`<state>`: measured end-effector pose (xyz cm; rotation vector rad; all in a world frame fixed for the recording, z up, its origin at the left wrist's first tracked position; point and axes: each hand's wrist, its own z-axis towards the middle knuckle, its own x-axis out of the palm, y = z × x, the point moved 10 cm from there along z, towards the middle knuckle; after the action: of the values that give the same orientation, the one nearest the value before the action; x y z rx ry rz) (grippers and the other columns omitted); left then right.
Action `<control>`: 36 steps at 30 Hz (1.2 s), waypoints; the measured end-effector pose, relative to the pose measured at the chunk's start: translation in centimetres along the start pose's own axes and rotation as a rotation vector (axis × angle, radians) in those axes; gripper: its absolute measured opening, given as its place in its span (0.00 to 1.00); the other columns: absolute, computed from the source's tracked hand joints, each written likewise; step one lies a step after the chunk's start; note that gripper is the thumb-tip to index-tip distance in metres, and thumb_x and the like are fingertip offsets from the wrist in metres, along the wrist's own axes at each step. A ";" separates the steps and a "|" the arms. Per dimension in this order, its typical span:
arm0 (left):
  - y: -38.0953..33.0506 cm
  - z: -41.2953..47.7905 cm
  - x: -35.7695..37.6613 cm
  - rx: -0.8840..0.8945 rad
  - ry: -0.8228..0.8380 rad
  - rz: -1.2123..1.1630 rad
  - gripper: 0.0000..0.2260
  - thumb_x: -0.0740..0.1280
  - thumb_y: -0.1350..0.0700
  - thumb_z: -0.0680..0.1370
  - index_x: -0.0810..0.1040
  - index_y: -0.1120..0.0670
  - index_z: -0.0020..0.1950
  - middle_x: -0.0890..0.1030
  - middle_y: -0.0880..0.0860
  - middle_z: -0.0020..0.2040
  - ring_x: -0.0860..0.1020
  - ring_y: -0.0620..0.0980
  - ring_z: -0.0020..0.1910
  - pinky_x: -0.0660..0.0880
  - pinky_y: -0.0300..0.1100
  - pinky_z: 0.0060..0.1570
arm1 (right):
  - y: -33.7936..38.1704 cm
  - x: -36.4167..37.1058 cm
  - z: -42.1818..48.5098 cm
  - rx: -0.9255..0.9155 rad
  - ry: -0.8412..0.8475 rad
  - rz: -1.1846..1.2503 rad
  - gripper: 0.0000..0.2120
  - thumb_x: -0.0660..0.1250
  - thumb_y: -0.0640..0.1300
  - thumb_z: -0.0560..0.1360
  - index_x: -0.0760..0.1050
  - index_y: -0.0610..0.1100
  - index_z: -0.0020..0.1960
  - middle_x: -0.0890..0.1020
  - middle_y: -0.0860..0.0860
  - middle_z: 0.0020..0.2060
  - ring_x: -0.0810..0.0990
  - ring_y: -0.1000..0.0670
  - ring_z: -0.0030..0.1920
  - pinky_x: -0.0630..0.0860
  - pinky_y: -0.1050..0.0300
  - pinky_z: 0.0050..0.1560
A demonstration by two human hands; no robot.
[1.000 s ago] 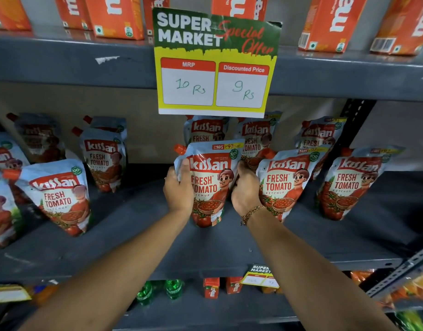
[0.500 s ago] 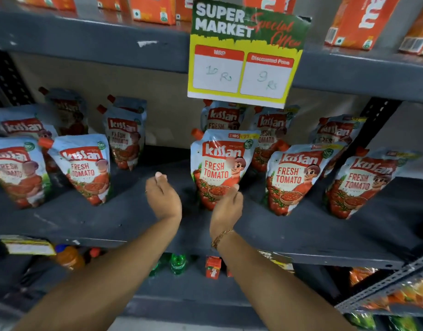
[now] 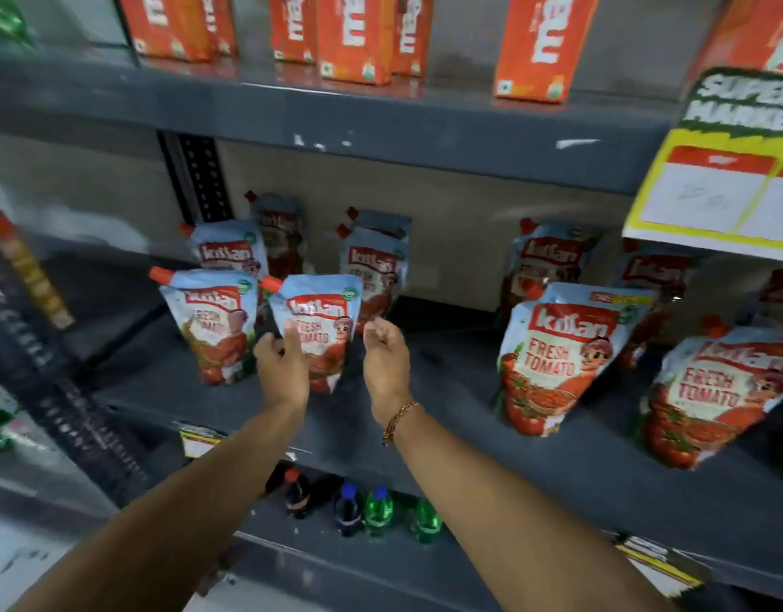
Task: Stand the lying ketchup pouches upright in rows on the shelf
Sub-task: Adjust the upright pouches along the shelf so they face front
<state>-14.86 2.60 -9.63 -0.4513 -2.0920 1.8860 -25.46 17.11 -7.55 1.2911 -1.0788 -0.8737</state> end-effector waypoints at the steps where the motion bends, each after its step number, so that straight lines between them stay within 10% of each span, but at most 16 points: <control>1: 0.1 1.0 0.1 -0.008 0.062 -0.005 0.25 0.57 0.45 0.79 0.71 0.64 0.66 0.80 0.59 0.58 0.79 0.57 0.57 0.75 0.49 0.56 | -0.4 1.1 0.2 0.028 0.022 0.047 0.11 0.60 0.40 0.78 0.74 0.41 0.59 0.80 0.48 0.51 0.78 0.54 0.48 0.77 0.61 0.51; 8: 0.0 4.4 1.0 -0.163 0.336 -0.086 0.15 0.56 0.39 0.78 0.76 0.46 0.45 0.80 0.47 0.48 0.77 0.49 0.50 0.72 0.52 0.55 | -2.2 3.0 1.6 0.088 -0.143 0.139 0.09 0.62 0.39 0.77 0.78 0.37 0.54 0.83 0.42 0.51 0.82 0.47 0.48 0.80 0.53 0.47; 12: 0.1 4.5 2.1 -0.270 0.477 -0.077 0.19 0.58 0.36 0.76 0.75 0.50 0.54 0.78 0.52 0.60 0.74 0.55 0.61 0.69 0.64 0.62 | -2.2 2.4 1.5 0.086 -0.224 0.198 0.08 0.63 0.39 0.77 0.78 0.37 0.52 0.83 0.41 0.49 0.82 0.43 0.48 0.80 0.45 0.52; 18: -0.7 3.1 4.2 -0.293 0.562 -0.080 0.19 0.58 0.38 0.77 0.74 0.53 0.51 0.77 0.54 0.59 0.72 0.58 0.66 0.70 0.63 0.63 | -2.0 -0.4 0.7 0.030 -0.347 0.222 0.05 0.63 0.38 0.76 0.77 0.41 0.44 0.81 0.49 0.36 0.79 0.53 0.34 0.72 0.66 0.23; 22: -0.8 2.1 5.1 -0.307 0.596 -0.099 0.17 0.59 0.39 0.76 0.73 0.51 0.43 0.77 0.57 0.64 0.73 0.60 0.66 0.69 0.65 0.63 | -1.6 -2.0 0.5 -0.001 -0.399 0.234 0.10 0.62 0.38 0.77 0.75 0.45 0.38 0.80 0.49 0.35 0.78 0.53 0.32 0.71 0.67 0.21; 30: -1.2 1.9 5.4 -0.320 0.619 -0.076 0.17 0.59 0.39 0.76 0.73 0.53 0.44 0.76 0.59 0.65 0.73 0.61 0.66 0.71 0.63 0.60 | -1.5 -2.1 0.4 -0.012 -0.399 0.205 0.09 0.62 0.40 0.77 0.76 0.47 0.39 0.82 0.51 0.37 0.81 0.52 0.37 0.76 0.62 0.31; 36: -0.5 2.4 4.7 -0.362 0.582 -0.039 0.19 0.58 0.39 0.77 0.73 0.54 0.55 0.74 0.57 0.68 0.70 0.59 0.69 0.69 0.63 0.64 | -2.8 -2.4 0.2 -0.027 -0.466 0.103 0.13 0.65 0.46 0.76 0.73 0.41 0.58 0.79 0.43 0.56 0.81 0.48 0.52 0.80 0.49 0.54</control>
<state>-20.11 2.33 -9.36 -0.9057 -1.9936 1.1522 -26.13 19.06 -10.66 1.0206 -1.4765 -1.1379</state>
